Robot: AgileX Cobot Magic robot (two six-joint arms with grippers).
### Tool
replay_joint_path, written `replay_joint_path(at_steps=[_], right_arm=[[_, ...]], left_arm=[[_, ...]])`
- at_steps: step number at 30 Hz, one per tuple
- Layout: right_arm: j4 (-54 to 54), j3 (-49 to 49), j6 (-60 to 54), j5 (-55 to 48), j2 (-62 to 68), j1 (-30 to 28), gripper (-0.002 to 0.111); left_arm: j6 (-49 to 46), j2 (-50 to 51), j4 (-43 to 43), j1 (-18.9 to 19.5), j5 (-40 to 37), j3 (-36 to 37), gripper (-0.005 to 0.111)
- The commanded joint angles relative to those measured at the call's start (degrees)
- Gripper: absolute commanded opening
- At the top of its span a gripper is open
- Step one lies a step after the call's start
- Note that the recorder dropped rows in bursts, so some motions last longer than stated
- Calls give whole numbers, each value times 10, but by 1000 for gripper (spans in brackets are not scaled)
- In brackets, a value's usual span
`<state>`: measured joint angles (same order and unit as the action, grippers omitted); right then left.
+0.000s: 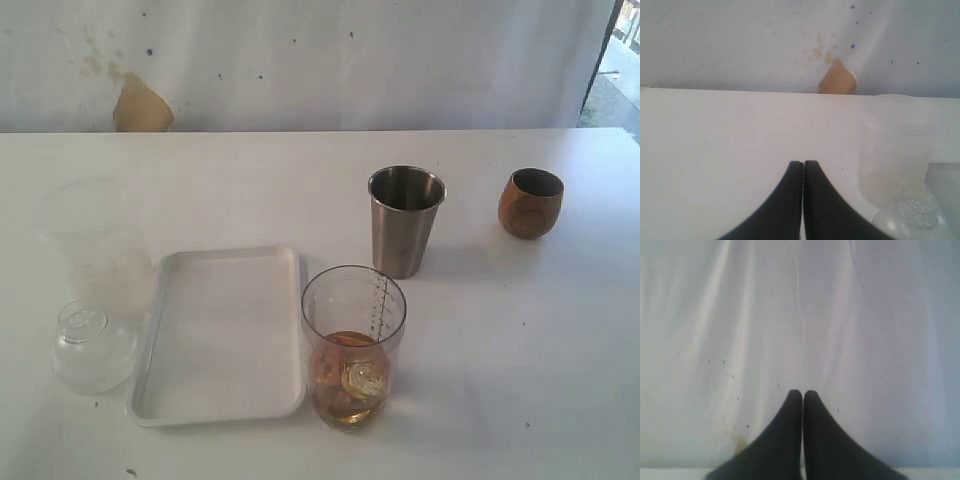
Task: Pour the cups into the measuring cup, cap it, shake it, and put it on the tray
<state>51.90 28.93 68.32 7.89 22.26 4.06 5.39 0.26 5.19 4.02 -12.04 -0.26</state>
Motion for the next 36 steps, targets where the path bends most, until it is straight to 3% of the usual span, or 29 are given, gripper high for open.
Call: replay_joint_path(at_steps=[1, 17, 22, 27, 31, 36], right_arm=[[6, -3, 9, 0, -74, -1, 0], [-11, -21, 9, 0, -160, 22, 0], [-40, -61, -44, 3, -163, 36, 0], [-281, -118, -300, 55, -181, 36, 0], [-556, -175, -624, 75, -223, 30, 0], [-563, -216, -738, 0, -223, -1, 0]], left_arm=[[2, -3, 0, -2, 4, 3, 1], [2, -3, 0, -2, 4, 3, 1], [2, -3, 0, -2, 4, 3, 1], [2, -3, 0, -2, 4, 3, 1], [2, -3, 0, -2, 4, 3, 1], [2, -3, 0, -2, 4, 3, 1]])
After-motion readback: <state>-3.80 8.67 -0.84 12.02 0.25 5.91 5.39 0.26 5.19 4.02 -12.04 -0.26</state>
